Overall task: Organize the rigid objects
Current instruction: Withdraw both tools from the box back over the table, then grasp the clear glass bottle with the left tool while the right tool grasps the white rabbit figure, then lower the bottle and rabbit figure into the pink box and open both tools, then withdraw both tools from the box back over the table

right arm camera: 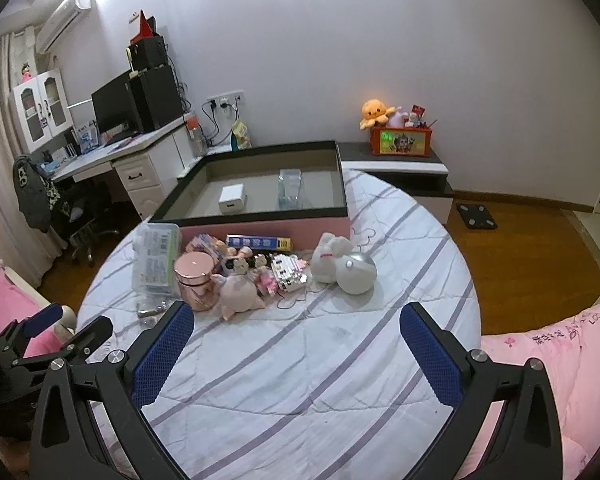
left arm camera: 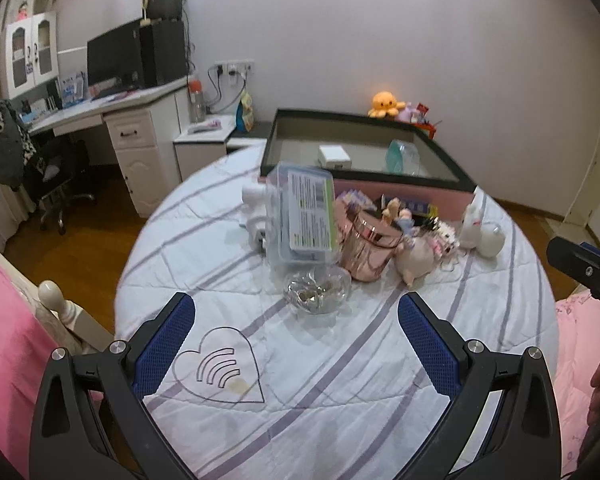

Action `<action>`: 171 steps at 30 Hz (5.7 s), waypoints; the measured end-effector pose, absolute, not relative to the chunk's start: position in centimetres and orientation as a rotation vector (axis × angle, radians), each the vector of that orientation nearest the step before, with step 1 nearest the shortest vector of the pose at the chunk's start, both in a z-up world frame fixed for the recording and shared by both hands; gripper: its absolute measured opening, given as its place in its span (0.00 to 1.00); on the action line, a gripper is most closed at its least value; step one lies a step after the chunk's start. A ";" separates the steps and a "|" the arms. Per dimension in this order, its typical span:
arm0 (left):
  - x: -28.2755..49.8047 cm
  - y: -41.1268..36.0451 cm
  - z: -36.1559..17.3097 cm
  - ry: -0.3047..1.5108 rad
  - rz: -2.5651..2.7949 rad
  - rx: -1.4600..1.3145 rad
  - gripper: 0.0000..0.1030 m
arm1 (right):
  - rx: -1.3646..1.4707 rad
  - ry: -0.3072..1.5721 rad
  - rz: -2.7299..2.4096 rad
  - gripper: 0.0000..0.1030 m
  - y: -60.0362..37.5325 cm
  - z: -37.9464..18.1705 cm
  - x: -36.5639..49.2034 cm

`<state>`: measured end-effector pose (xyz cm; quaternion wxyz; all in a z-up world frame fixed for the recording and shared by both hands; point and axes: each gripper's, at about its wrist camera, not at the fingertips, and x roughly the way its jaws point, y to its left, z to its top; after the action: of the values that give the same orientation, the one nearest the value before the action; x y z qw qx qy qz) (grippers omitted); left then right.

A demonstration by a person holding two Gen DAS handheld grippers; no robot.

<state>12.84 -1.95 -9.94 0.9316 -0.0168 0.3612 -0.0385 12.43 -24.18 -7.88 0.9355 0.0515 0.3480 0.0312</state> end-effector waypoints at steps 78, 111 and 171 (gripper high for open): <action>25.5 -0.2 -3.4 0.626 -0.185 -0.084 0.52 | 0.050 0.663 0.242 0.69 -23.1 -5.2 26.5; 33.6 -1.6 -7.2 0.694 -0.090 -0.073 1.00 | -0.008 0.764 0.219 1.00 -20.8 -9.3 34.9; 9.9 -0.4 -2.9 0.556 -0.019 -0.051 1.00 | 0.099 0.607 0.087 1.00 -23.0 -4.4 11.2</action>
<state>9.88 -0.37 -2.86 0.9612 -0.0252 0.2745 -0.0094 11.17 -23.05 -4.42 0.9522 0.0487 0.2986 0.0429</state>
